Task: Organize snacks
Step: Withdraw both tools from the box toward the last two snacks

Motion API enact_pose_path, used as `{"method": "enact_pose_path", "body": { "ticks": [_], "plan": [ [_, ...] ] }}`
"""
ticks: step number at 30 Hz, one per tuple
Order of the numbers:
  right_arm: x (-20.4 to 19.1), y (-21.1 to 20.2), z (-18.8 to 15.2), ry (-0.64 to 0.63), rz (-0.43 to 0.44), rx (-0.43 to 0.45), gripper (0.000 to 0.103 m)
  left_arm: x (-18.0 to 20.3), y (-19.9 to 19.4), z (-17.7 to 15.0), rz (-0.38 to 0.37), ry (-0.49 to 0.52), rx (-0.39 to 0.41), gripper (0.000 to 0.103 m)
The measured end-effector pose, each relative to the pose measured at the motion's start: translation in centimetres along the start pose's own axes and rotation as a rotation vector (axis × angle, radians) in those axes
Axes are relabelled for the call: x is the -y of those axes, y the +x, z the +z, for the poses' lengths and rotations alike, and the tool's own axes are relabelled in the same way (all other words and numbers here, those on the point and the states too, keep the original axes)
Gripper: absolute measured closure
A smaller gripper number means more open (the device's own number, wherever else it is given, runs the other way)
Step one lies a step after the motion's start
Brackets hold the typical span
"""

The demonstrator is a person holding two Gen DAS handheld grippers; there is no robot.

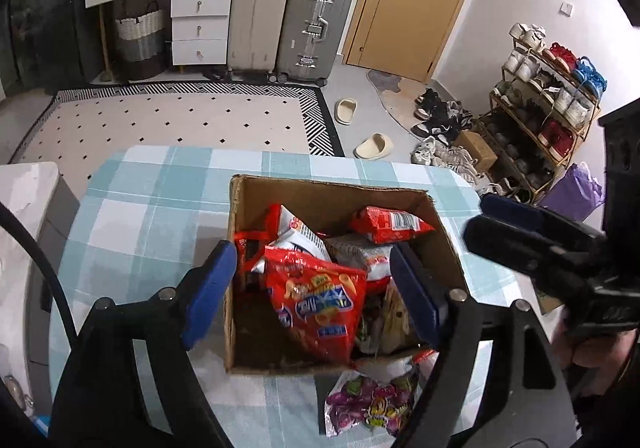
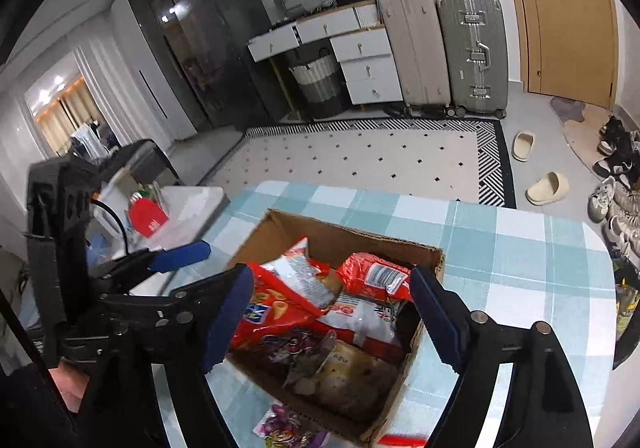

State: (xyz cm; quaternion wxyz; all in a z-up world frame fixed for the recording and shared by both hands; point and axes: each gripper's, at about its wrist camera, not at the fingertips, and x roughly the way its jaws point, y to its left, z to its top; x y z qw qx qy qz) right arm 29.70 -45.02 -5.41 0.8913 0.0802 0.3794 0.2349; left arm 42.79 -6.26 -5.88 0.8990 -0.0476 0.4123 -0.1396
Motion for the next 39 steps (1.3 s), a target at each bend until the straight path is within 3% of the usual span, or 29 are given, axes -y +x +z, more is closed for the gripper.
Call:
{"method": "enact_pose_path", "body": {
  "ticks": [3,9,15,24,28,31,39],
  "plan": [
    [-0.6,-2.2,0.0,-0.011,0.017,0.013,0.021,0.5,-1.8,-0.6,0.009,0.010,0.030,0.025],
    [-2.3,-7.7,-1.2,-0.146,-0.038,0.061,0.017,1.8,-5.5,-3.6,0.007,0.034,0.084,0.023],
    [-2.5,-11.3,-2.8,-0.147,-0.037,0.094,0.014,2.9,-8.2,-7.3,0.020,0.067,0.098,0.023],
    [-2.1,-15.5,-7.4,-0.060,0.031,0.181,0.008,3.1,-13.1,-11.9,0.020,0.082,0.173,0.018],
    [-1.9,-16.7,-9.8,-0.001,0.064,0.211,0.005,2.8,-15.3,-13.2,0.022,0.058,0.236,0.001],
    [-2.1,-17.3,-11.5,0.010,0.038,0.229,0.002,2.6,-16.8,-14.5,0.005,0.039,0.294,0.001],
    [-2.4,-16.7,-16.1,0.081,-0.002,0.260,0.001,2.3,-17.7,-17.2,0.023,0.036,0.326,0.001]
  ]
}}
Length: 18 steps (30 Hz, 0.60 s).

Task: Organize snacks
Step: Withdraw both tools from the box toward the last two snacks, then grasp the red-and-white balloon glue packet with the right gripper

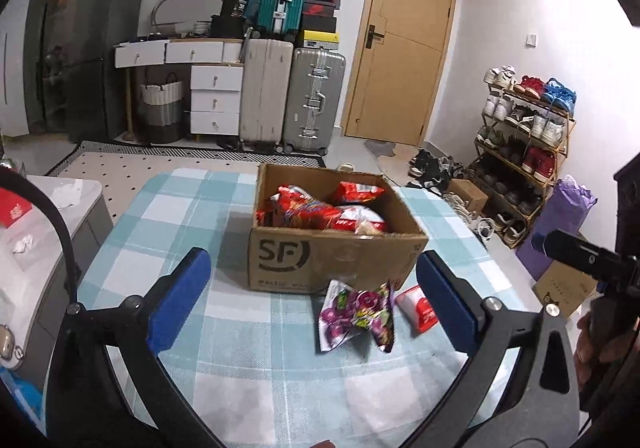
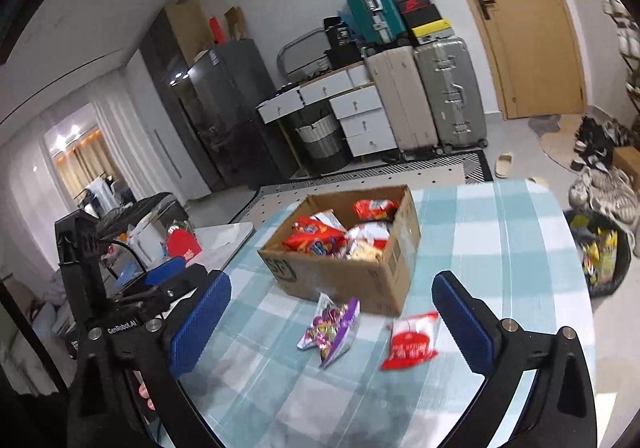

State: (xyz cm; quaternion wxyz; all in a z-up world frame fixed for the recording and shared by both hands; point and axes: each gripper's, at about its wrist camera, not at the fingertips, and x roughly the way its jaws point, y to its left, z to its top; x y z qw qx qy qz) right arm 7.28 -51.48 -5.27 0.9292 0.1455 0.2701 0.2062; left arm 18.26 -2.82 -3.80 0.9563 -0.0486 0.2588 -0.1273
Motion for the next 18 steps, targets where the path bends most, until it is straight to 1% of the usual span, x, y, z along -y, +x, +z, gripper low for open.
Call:
{"method": "enact_pose_path", "body": {
  "ticks": [2,5,6,9,14,16,18],
  "plan": [
    [-0.1,0.2,-1.3,0.000,-0.022,0.007,0.001,-0.1,0.1,-0.9,0.005,0.014,0.009,0.001],
    [-0.1,0.8,-3.5,-0.003,-0.077,0.022,0.000,-0.1,0.3,-2.9,0.015,0.045,0.015,0.001],
    [-0.1,1.0,-4.0,-0.001,-0.087,0.021,0.000,0.0,0.6,-3.8,0.018,0.054,0.007,0.001],
    [0.2,2.2,-5.7,0.004,-0.162,0.008,0.000,-0.2,2.0,-6.1,0.021,0.061,-0.030,0.001],
    [1.1,4.2,-7.7,0.028,-0.188,-0.044,0.000,-0.7,4.7,-8.5,0.013,0.039,-0.093,0.001],
    [1.7,5.1,-8.3,0.039,-0.203,-0.069,0.000,-0.8,5.4,-9.0,0.019,0.041,-0.097,0.001],
    [2.0,5.5,-8.7,0.046,-0.214,-0.074,0.001,-0.9,6.3,-9.6,0.030,0.052,-0.098,0.001]
  ]
}}
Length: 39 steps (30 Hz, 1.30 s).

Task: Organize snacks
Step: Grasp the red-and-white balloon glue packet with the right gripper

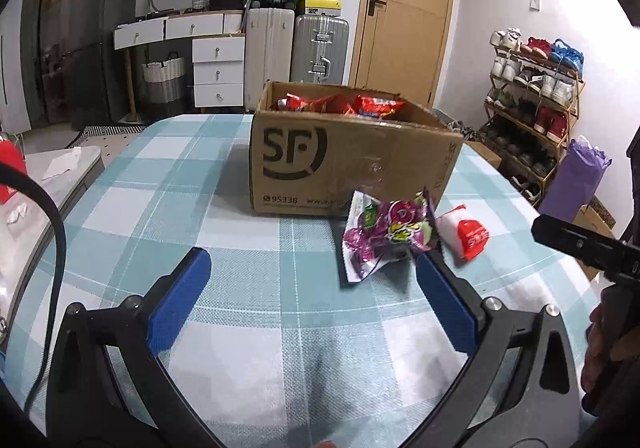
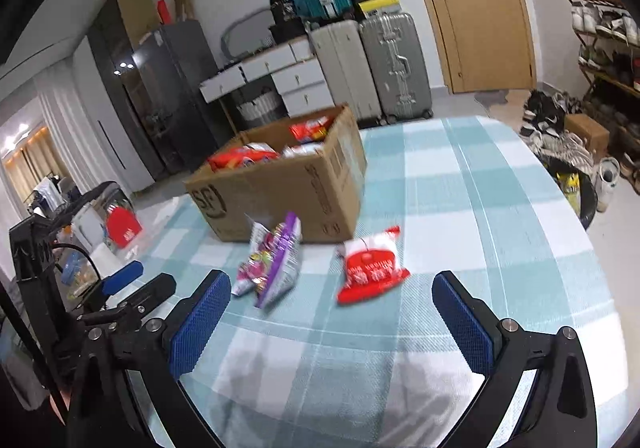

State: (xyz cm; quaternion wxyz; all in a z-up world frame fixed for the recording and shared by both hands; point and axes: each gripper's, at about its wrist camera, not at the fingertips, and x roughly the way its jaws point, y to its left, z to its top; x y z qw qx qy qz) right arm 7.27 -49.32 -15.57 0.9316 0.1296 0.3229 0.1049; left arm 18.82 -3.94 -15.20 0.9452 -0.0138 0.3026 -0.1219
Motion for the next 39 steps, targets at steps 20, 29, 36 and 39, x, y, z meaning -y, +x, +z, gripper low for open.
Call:
{"method": "enact_pose_path", "body": {
  "ticks": [20,29,36,39],
  "plan": [
    [2.5,7.0,1.3,-0.011,-0.109,-0.153,0.001,0.1,4.6,-0.1,-0.008,-0.029,-0.094,0.001],
    [1.8,10.1,1.4,-0.070,-0.111,-0.195,0.003,-1.4,4.5,-0.4,0.003,-0.095,-0.087,0.001],
    [1.5,11.7,1.9,-0.104,-0.128,-0.227,0.024,-1.1,3.9,-0.5,0.012,-0.080,-0.063,0.001],
    [1.2,12.1,1.9,-0.129,-0.148,-0.234,0.028,-1.0,3.9,-0.5,0.012,-0.080,-0.064,0.001]
  ]
}}
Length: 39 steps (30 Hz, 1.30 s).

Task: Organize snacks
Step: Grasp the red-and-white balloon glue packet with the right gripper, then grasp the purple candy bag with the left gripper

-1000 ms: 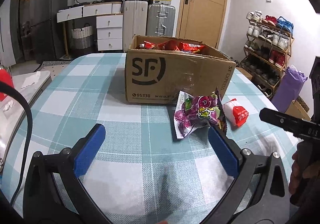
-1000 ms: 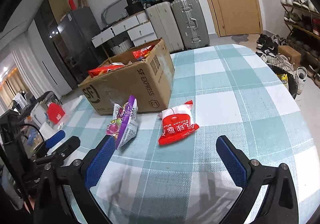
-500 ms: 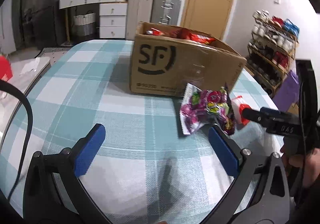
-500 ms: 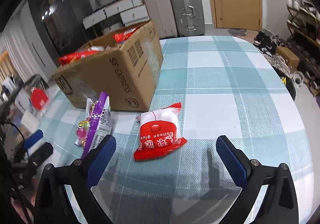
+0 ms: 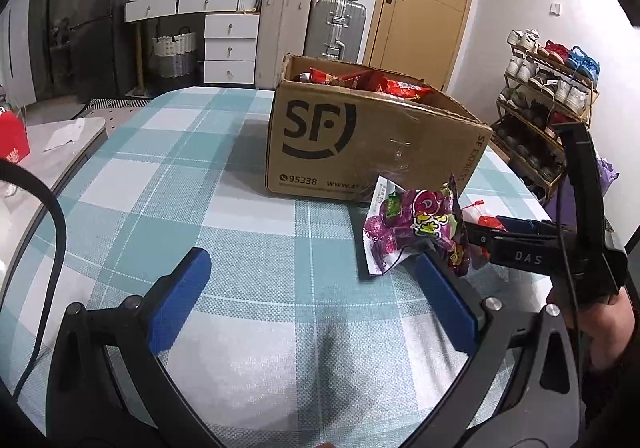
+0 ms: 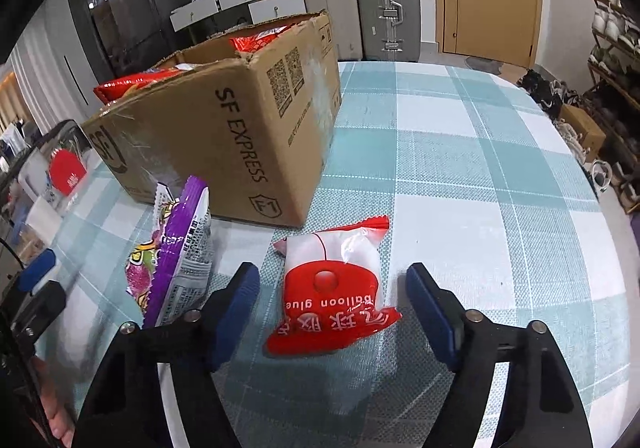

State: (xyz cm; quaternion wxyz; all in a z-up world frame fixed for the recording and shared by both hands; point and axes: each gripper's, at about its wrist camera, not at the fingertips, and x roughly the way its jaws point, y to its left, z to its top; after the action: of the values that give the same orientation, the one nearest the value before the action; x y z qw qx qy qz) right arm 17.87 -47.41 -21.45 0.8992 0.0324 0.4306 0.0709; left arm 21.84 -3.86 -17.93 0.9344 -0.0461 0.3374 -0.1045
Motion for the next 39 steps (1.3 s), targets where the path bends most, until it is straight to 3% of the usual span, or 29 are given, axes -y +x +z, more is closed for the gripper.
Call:
{"method": "enact_pose_path", "body": {
  "ticks": [1,3,9,23,26,30,36,39],
  "plan": [
    [-0.2,0.1,0.0,-0.009,-0.016,-0.001,0.031,0.0,-0.1,0.0,0.000,-0.001,-0.001,0.001],
    [-0.6,0.1,0.0,-0.028,-0.047,0.000,0.050,0.0,-0.2,0.0,0.001,-0.003,-0.003,0.001],
    [-0.6,-0.1,-0.1,-0.040,-0.040,0.010,0.058,-0.1,-0.4,0.0,0.004,-0.003,0.000,0.001],
    [0.1,-5.6,-1.0,0.011,-0.057,0.263,0.058,0.7,-0.3,-0.1,0.020,0.042,-0.014,0.001],
    [0.0,-5.9,-1.0,0.015,-0.056,0.283,0.058,1.2,-0.1,0.0,0.016,0.062,-0.021,0.001],
    [0.3,-6.4,-1.2,0.030,-0.052,0.304,0.058,2.3,0.3,0.6,-0.070,0.073,-0.033,0.001],
    [0.6,-6.7,-1.4,0.050,-0.051,0.319,0.058,4.1,3.5,3.6,-0.142,0.033,-0.119,0.001],
    [0.8,-6.7,-1.5,0.060,-0.048,0.323,0.058,5.5,5.5,4.5,-0.135,0.059,-0.161,0.001]
  ]
}}
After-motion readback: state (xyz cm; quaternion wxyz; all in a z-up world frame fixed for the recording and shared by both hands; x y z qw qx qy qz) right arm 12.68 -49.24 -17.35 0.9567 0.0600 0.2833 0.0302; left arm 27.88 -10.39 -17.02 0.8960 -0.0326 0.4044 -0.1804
